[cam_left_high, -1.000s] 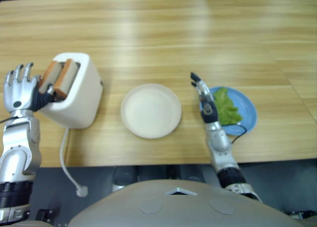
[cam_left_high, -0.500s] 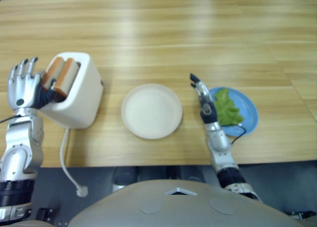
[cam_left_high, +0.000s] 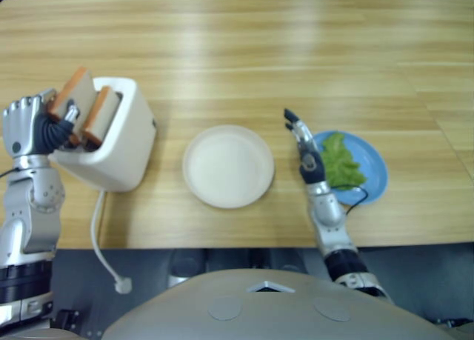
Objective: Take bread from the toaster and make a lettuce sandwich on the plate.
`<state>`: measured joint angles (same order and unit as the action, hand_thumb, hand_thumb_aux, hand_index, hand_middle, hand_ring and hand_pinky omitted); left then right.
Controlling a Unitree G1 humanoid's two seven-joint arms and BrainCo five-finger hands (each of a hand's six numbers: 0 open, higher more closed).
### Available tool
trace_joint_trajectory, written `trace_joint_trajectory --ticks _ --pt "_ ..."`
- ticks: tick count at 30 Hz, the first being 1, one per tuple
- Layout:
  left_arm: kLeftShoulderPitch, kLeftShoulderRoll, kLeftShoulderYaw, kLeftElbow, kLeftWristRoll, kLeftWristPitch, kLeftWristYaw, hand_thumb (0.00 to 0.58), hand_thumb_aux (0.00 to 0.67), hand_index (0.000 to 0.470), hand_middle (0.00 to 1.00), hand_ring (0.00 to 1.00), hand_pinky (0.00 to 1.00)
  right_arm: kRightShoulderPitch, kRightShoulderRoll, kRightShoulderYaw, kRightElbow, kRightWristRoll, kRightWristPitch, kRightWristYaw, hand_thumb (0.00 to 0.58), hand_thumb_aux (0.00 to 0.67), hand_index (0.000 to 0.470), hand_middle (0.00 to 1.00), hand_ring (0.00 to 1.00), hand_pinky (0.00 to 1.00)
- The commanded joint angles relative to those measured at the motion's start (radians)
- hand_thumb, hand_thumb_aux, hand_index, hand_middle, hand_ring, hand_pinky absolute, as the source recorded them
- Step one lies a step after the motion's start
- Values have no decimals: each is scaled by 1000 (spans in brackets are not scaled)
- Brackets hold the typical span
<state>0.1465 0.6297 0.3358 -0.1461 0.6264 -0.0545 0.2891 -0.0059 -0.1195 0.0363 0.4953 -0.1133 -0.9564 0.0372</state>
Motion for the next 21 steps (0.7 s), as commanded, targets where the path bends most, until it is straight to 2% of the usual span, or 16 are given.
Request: trace_joint_trajectory --ticks 1,5,10,18,21 --pt "-16 1 44 11 -37 -20 13 580 670 460 1000 1000 1000 -13 -33 -1 -19 -51 -4 0 0 0 0 0 0 0" --pt "-26 17 98 -20 -46 -21 19 580 670 460 1000 1000 1000 -78 -127 -20 -45 -129 68 1 0 0 0 0 0 0" --pt "-54 16 122 -105 -19 -21 23 580 670 460 1000 1000 1000 -156 -265 -59 -120 -233 222 -19 0 0 0 0 0 0" --pt "-133 -6 70 -244 -12 -32 -24 580 670 460 1000 1000 1000 -145 -350 -39 -241 -366 384 -17 0 0 0 0 0 0" --pt "-183 -27 4 -299 -59 -43 -88 580 670 460 1000 1000 1000 -138 -429 4 -289 -470 470 47 0 0 0 0 0 0"
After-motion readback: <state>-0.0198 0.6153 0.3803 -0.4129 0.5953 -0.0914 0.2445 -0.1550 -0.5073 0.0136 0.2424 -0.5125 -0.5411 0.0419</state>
